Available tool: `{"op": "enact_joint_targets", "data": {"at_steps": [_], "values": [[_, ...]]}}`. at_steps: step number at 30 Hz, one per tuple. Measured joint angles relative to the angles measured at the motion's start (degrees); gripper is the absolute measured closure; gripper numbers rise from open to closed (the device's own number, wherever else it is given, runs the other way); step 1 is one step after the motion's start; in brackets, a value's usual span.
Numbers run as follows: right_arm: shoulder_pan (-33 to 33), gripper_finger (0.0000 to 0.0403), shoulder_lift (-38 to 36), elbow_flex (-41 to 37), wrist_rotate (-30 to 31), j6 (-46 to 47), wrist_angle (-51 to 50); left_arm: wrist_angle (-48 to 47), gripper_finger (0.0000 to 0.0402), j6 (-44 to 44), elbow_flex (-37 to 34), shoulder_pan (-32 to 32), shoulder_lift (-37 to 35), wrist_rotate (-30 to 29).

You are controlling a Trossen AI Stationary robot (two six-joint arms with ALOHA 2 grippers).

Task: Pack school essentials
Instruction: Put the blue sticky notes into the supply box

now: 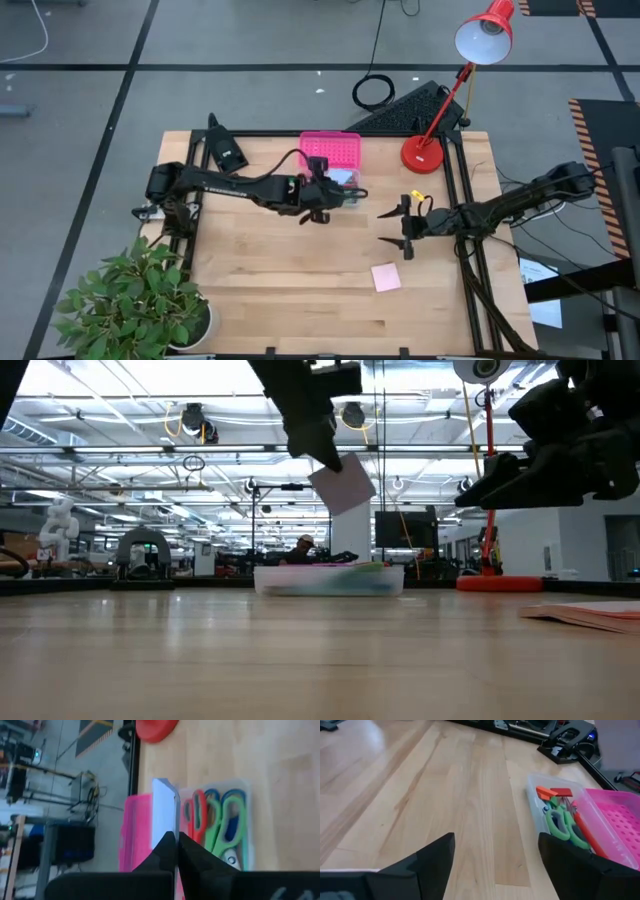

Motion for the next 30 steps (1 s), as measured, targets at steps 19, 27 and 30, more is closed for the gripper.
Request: {"op": "enact_joint_targets", "data": {"at_steps": [19,27,30], "values": [[-0.17,0.0148,-2.28,-0.02,0.12,1.66,-3.00,-9.80,0.0393,-16.03,0.01,5.00,7.23,-3.25],[-0.18,0.0148,-2.28,-0.02,0.24,1.54,-3.08,-12.47,0.0397,-18.01,0.03,5.04,9.47,-3.76],[-0.18,0.0148,-2.28,-0.02,0.25,2.03,-3.25,-12.72,0.0390,-18.02,-0.07,5.04,10.56,-4.04]]}}
